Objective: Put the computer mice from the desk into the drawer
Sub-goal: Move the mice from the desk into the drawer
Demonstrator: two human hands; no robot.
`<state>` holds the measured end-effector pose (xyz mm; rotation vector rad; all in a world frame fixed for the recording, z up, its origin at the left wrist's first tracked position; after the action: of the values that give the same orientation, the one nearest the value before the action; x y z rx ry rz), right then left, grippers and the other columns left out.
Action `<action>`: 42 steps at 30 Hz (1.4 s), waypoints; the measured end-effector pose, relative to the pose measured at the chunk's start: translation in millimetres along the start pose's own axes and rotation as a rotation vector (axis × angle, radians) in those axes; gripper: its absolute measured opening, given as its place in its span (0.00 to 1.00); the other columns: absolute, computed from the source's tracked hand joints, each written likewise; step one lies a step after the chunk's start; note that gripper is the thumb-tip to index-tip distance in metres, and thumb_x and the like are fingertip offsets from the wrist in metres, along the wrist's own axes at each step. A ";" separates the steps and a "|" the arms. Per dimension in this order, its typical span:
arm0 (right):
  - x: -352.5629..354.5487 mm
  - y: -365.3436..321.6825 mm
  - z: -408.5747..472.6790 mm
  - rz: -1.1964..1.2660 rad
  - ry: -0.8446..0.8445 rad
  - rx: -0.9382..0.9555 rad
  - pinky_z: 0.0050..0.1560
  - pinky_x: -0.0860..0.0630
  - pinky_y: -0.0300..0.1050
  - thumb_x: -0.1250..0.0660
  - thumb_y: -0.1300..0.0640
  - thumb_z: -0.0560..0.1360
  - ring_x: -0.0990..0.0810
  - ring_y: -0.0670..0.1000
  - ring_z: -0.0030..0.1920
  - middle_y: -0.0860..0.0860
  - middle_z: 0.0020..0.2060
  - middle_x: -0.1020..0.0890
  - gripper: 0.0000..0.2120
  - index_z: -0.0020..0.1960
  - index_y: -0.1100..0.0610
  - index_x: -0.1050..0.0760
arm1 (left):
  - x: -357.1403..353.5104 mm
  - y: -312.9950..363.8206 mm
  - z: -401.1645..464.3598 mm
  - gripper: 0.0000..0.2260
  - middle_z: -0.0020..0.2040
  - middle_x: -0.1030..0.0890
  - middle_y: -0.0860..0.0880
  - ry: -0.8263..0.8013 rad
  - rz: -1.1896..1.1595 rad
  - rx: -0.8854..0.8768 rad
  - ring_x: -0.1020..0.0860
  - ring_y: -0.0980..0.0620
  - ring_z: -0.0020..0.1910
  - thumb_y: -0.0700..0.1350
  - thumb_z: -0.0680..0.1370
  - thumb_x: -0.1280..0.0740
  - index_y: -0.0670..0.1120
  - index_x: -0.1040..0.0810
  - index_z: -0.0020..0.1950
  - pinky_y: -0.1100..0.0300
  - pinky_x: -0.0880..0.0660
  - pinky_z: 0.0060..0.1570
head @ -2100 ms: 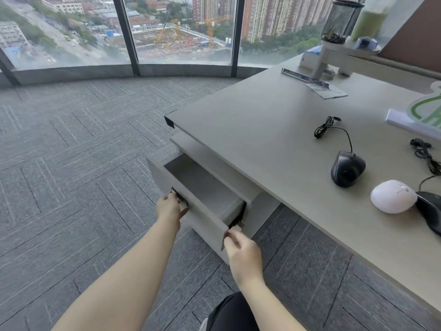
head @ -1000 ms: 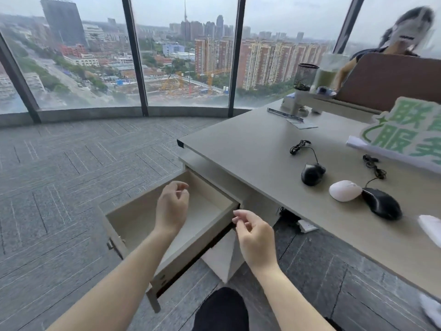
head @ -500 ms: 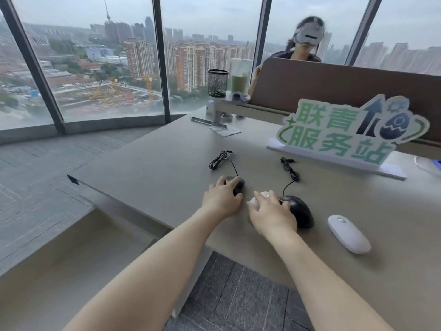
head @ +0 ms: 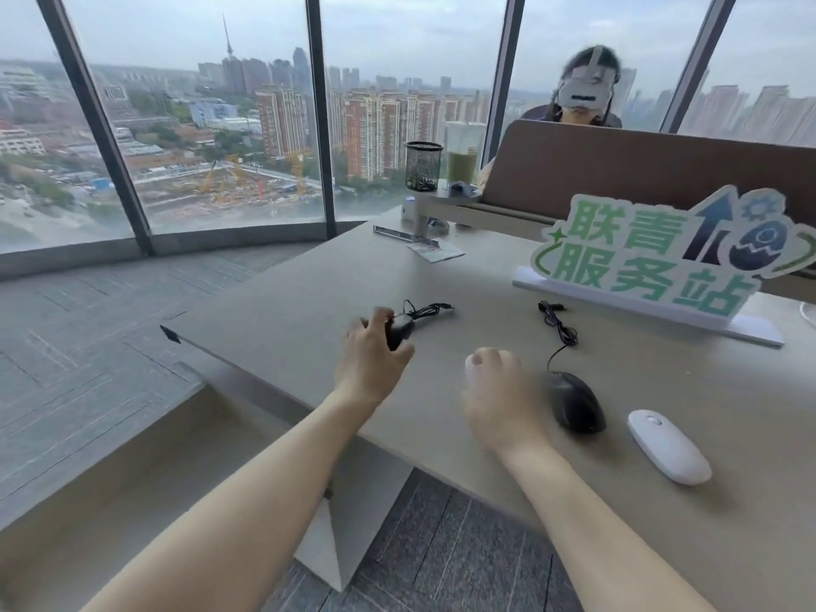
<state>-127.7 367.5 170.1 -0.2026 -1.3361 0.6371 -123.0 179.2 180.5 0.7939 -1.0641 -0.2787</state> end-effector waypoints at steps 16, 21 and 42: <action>-94.6 -213.2 -82.1 0.555 -0.355 0.195 0.54 0.27 0.52 0.35 0.56 0.71 0.29 0.55 0.56 0.52 0.55 0.27 0.20 0.61 0.47 0.34 | 212.4 -138.0 -85.6 0.19 0.58 0.27 0.43 0.390 -0.025 0.148 0.28 0.44 0.59 0.49 0.73 0.33 0.52 0.29 0.64 0.55 0.31 0.55; -174.5 -226.5 -86.4 0.300 -0.579 0.164 0.64 0.33 0.58 0.39 0.59 0.73 0.31 0.61 0.62 0.58 0.64 0.28 0.19 0.64 0.59 0.32 | 171.9 -239.2 -104.3 0.22 0.61 0.29 0.40 0.247 0.064 0.424 0.31 0.41 0.61 0.50 0.75 0.34 0.50 0.32 0.68 0.52 0.34 0.59; -306.5 -231.8 -62.1 -0.156 -0.763 0.163 0.57 0.27 0.53 0.43 0.62 0.76 0.31 0.61 0.63 0.60 0.68 0.35 0.27 0.73 0.52 0.43 | 113.0 -347.4 -105.2 0.19 0.69 0.31 0.39 0.066 0.063 0.717 0.32 0.37 0.66 0.48 0.81 0.44 0.48 0.32 0.72 0.50 0.36 0.66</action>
<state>-25.1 27.3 11.0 0.3099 -1.9926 0.7173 78.0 -79.7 -12.2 1.3929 -1.1305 0.2018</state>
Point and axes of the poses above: each hand's wrist, its own z-axis towards the middle knuckle, its own x-axis out of the back of the hand, y = z × x, the point moved 3 cm from there along z, towards the middle knuckle
